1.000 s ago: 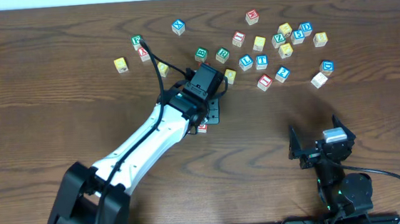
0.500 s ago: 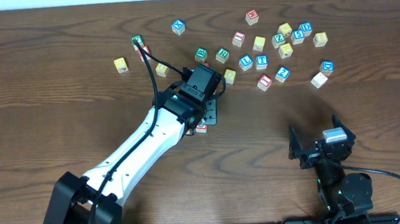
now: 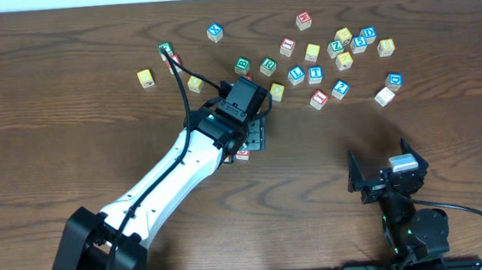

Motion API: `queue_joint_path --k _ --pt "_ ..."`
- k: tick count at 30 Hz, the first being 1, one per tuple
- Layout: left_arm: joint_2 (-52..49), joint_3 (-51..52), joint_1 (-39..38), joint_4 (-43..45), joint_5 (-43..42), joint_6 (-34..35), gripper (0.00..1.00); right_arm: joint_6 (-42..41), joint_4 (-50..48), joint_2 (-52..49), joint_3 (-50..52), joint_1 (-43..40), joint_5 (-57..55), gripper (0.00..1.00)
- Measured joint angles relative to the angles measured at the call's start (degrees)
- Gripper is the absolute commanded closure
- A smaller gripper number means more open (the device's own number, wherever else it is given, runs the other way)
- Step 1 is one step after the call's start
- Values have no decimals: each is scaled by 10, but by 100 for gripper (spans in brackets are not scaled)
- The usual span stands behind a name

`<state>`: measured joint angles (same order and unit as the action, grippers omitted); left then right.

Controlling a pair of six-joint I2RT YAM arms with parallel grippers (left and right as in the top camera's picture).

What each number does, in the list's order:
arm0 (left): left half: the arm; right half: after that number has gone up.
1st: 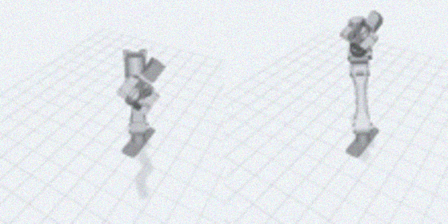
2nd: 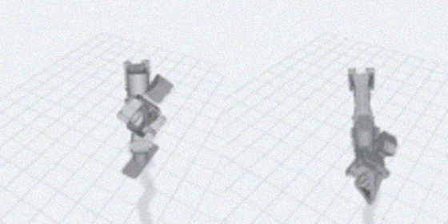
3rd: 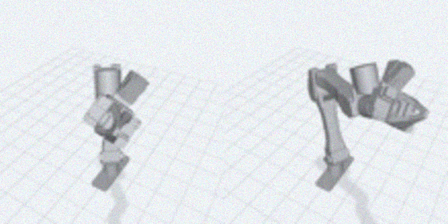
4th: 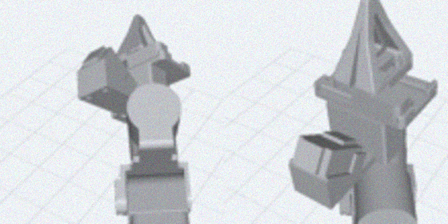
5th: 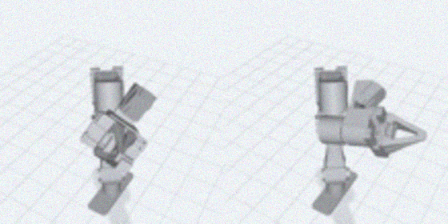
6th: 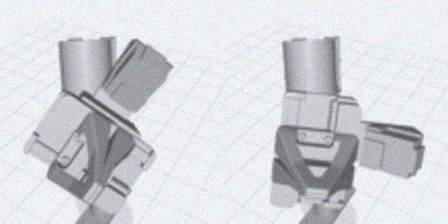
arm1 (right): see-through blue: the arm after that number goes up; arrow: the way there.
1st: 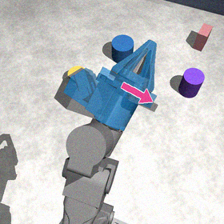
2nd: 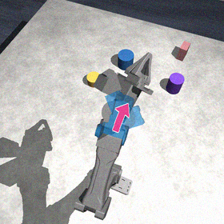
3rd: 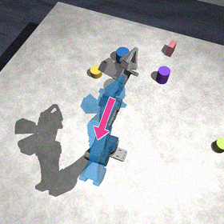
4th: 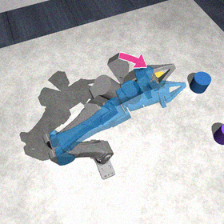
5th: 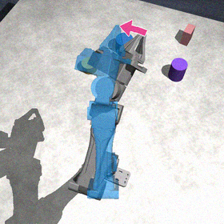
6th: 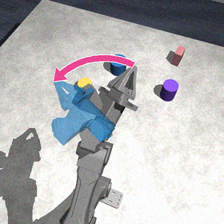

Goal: Spell out NEURIPS
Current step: 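Open the left gripper and lift away from the U block, then move the left gripper toward the green R block in the pile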

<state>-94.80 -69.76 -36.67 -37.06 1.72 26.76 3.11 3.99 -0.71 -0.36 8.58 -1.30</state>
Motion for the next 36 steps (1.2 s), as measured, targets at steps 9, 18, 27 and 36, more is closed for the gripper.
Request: queue_joint_path --k 9,18,27,36 --pt "0 0 0 0 -1 -3 15 0 0 0 0 0 0 1" --pt "0 0 0 1 -1 -16 7 0 0 0 0 0 0 1" --pt "0 -6 0 11 -1 -49 5 0 0 0 0 0 0 1" --pt "0 -30 0 12 -1 -74 5 0 0 0 0 0 0 1"
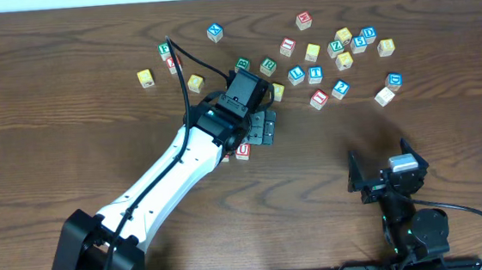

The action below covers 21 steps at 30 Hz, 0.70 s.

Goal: Spell out NEURIPS
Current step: 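Move the left gripper toward the green R block in the pile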

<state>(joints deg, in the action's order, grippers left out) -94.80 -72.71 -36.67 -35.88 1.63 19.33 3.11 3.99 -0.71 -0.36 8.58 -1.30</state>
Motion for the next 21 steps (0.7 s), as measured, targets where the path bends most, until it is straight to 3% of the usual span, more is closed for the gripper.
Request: queue_joint_path --k 14,21 --pt "-2 -86 34 -33 -18 -72 5 0 0 0 0 0 0 1" --pt "-85 -223 49 -111 -31 -120 1 0 0 0 0 0 0 1"
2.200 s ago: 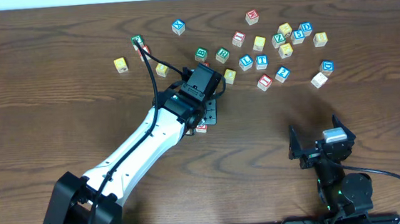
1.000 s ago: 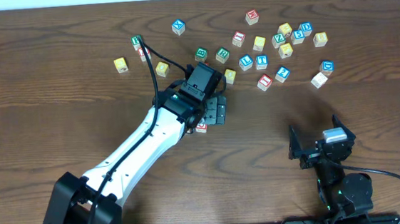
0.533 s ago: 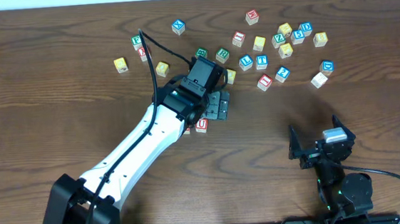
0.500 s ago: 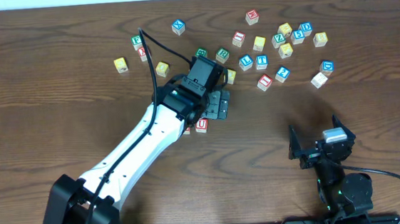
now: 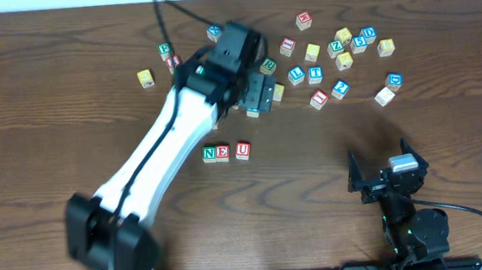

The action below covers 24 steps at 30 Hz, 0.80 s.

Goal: Spell out NEURIPS
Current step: 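Move the left gripper toward the green R block in the pile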

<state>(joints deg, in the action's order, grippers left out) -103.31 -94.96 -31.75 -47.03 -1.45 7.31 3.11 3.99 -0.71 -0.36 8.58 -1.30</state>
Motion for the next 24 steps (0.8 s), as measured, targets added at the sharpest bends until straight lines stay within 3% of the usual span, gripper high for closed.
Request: queue_joint_path --k 12,24 --pt "-214 -216 0 -59 -2 -102 2 0 0 0 0 0 0 1" --pt "-286 -267 6 -24 -2 -194 3 0 0 0 0 0 0 1"
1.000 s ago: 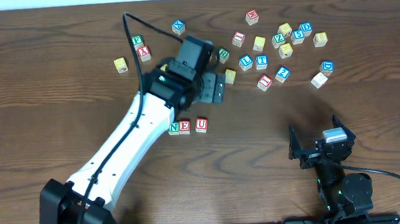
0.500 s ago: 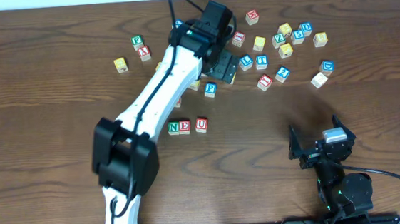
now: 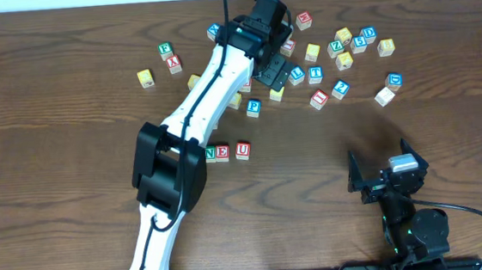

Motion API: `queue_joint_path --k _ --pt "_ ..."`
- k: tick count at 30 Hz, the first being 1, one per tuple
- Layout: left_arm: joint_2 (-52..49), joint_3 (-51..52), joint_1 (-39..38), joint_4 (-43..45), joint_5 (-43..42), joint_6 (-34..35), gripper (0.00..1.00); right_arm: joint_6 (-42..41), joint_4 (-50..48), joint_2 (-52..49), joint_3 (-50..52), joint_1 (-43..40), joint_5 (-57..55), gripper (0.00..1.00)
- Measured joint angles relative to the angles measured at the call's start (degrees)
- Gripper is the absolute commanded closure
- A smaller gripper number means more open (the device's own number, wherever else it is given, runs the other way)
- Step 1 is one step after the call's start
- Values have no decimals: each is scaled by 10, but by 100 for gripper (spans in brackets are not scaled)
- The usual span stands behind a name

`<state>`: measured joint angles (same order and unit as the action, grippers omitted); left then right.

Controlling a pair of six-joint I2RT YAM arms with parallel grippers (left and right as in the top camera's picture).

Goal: Spell out NEURIPS
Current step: 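Move the left gripper toward the green R block in the pile, then lower the left gripper over the green R block and align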

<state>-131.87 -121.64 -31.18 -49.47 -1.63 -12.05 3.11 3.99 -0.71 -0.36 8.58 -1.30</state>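
Observation:
Three letter blocks form a row in the overhead view: green N, green E and red U. My left gripper hangs open over the near edge of the loose pile. It covers the spot beside a red block, and nothing shows between its fingers. A blue P block lies just below it. My right gripper rests open at the front right, far from every block.
Loose blocks are scattered along the back: a green one, a red X and a yellow one at left. Blue, red and white ones lie at right. The left arm crosses the table's middle.
My left gripper has moved back and to the right, from above the blue P block to over the pile near the red block. The N E U row and the right arm have not moved.
My left gripper was first low at the row, over the red U. Then it stood open just behind the row, with U set right of N and E. After that it was over the blue P block, and now it is over the pile.

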Motion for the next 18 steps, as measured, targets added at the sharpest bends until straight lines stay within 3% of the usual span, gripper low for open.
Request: queue_joint_path --k 18 --pt "-8 0 0 82 0 -33 2 0 0 0 0 0 0 1"
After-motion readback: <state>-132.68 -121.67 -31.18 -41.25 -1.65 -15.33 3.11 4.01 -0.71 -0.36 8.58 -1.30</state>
